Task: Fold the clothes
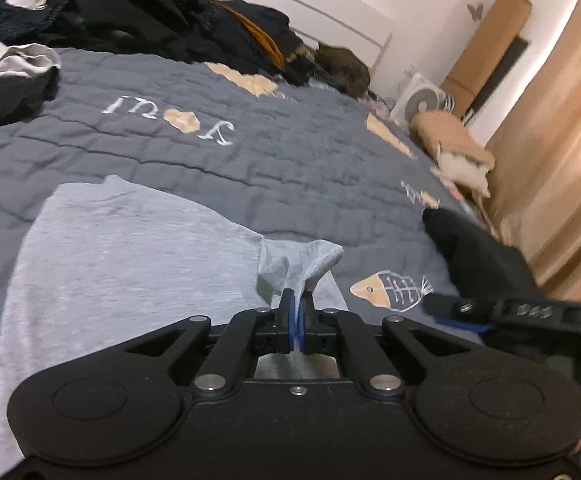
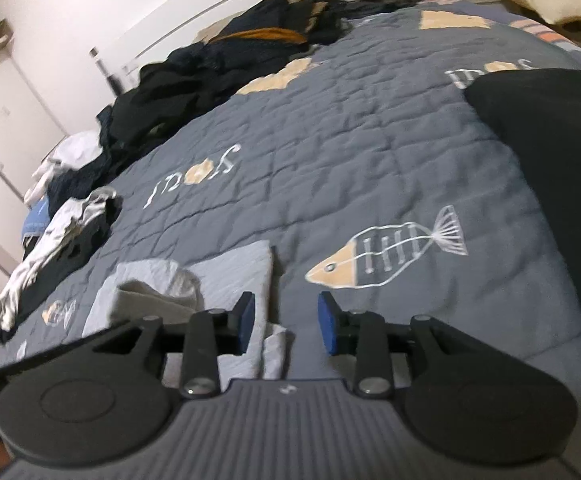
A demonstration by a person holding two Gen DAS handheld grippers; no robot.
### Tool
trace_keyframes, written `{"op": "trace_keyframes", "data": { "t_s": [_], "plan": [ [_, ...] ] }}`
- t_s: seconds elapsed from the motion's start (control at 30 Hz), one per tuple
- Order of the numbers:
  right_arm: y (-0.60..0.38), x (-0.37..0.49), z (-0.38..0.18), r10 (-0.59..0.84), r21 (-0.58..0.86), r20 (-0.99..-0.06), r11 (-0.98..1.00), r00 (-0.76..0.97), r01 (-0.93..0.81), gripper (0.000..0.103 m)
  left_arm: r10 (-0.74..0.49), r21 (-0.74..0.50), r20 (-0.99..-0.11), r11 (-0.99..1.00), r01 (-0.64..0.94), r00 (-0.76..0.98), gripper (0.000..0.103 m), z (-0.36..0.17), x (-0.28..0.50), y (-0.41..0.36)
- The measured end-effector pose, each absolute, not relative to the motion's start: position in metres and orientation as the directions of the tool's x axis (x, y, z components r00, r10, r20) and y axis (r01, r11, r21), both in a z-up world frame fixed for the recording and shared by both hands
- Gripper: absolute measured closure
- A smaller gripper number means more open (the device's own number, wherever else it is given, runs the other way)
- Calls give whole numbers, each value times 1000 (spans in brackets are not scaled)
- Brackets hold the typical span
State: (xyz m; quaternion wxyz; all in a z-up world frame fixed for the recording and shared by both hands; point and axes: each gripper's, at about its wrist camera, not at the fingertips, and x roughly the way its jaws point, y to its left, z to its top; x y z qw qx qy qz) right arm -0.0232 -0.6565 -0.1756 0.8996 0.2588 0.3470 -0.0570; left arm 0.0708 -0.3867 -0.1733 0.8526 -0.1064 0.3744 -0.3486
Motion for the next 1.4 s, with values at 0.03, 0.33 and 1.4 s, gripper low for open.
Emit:
{"op": "trace_keyframes", "data": {
  "t_s": [0.03, 0.33, 1.4],
  "plan": [
    [-653, -21, -177, 86, 423, -654, 866, 751, 268, 69, -678, -450, -555, 732, 512, 482, 101, -172, 69, -381],
    [-638, -7, -185, 116, 404, -682, 883, 722, 239, 68, -695, -497, -525, 719, 485, 492, 101, -171, 62, -355],
    [-678, -23, -181, 64, 470, -663, 811, 746, 349, 66, -735, -391, -613, 601, 697, 290, 71, -178, 34, -428]
  ]
}}
